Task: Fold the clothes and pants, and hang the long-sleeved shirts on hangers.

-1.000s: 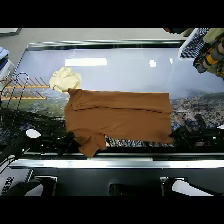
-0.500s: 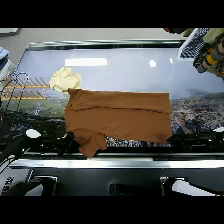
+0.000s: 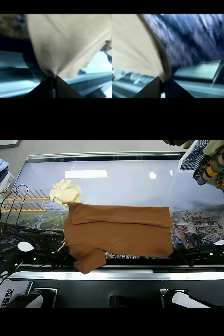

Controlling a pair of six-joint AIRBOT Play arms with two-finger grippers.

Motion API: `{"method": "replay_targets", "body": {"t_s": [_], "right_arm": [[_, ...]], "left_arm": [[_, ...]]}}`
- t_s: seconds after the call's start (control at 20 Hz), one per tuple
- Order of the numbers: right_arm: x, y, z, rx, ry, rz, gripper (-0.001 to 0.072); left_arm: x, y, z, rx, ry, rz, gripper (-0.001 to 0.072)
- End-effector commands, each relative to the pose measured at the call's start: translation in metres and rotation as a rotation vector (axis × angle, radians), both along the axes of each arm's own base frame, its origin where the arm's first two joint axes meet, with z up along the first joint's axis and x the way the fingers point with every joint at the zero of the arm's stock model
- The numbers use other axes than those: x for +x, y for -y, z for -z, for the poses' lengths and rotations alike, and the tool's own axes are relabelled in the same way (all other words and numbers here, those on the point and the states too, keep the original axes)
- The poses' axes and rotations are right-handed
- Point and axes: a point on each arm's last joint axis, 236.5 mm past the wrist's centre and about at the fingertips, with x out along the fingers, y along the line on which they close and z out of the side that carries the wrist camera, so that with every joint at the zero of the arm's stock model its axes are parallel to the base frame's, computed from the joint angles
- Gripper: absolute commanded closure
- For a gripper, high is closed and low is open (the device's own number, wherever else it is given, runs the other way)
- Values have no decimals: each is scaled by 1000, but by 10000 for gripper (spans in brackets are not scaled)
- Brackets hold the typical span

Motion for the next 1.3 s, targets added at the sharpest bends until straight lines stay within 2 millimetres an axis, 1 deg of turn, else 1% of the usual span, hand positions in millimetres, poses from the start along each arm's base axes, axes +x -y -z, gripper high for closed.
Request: {"method": "replay_targets", "body": {"t_s": [0.0, 0.1, 0.15, 0.2, 0.25, 0.3, 0.35, 0.4, 0.45, 0.55, 0.6, 0.75, 0.85, 1.0, 1.1, 1.25], "right_arm": [[-21, -2, -30, -39, -59, 9, 682], [-21, 3, -48, -115, -17, 42, 682], [-17, 2, -58, -130, 25, 53, 682], [-8, -3, -69, -116, 81, 73, 683], [6, -11, -79, -81, 150, 95, 683], [24, -19, -91, -34, 242, 103, 683], [40, -19, -100, -19, 312, 118, 683], [50, -13, -103, -42, 346, 120, 683], [61, -10, -105, -83, 382, 83, 683], [88, -14, -109, -135, 444, -3, 683], [103, -17, -109, -162, 465, -38, 683], [147, -12, -99, -264, 454, -76, 683], [165, -12, -89, -271, 428, -84, 683], [182, -8, -71, -261, 394, -56, 683], [190, -3, -61, -268, 391, -32, 683], [198, 0, -52, -270, 395, -2, 683]], "left_arm": [[-32, -10, -21, 28, -6, 101, 690], [-44, -11, -34, 35, 12, 125, 690], [-45, -12, -40, 46, 26, 129, 690], [-40, -13, -46, 54, 54, 122, 691], [-29, -14, -53, 59, 90, 111, 691], [-16, -15, -60, 67, 122, 102, 691], [-2, -17, -67, 73, 148, 99, 691], [12, -18, -74, 74, 168, 114, 691], [26, -19, -78, 73, 187, 139, 691], [55, -22, -82, 70, 202, 175, 691], [69, -23, -83, 69, 206, 187, 691], [116, -28, -82, 68, 222, 211, 691], [145, -30, -78, 68, 222, 212, 691], [182, -33, -72, 64, 229, 226, 690], [200, -34, -70, 56, 232, 255, 690], [232, -37, -68, 53, 250, 275, 691]]}}
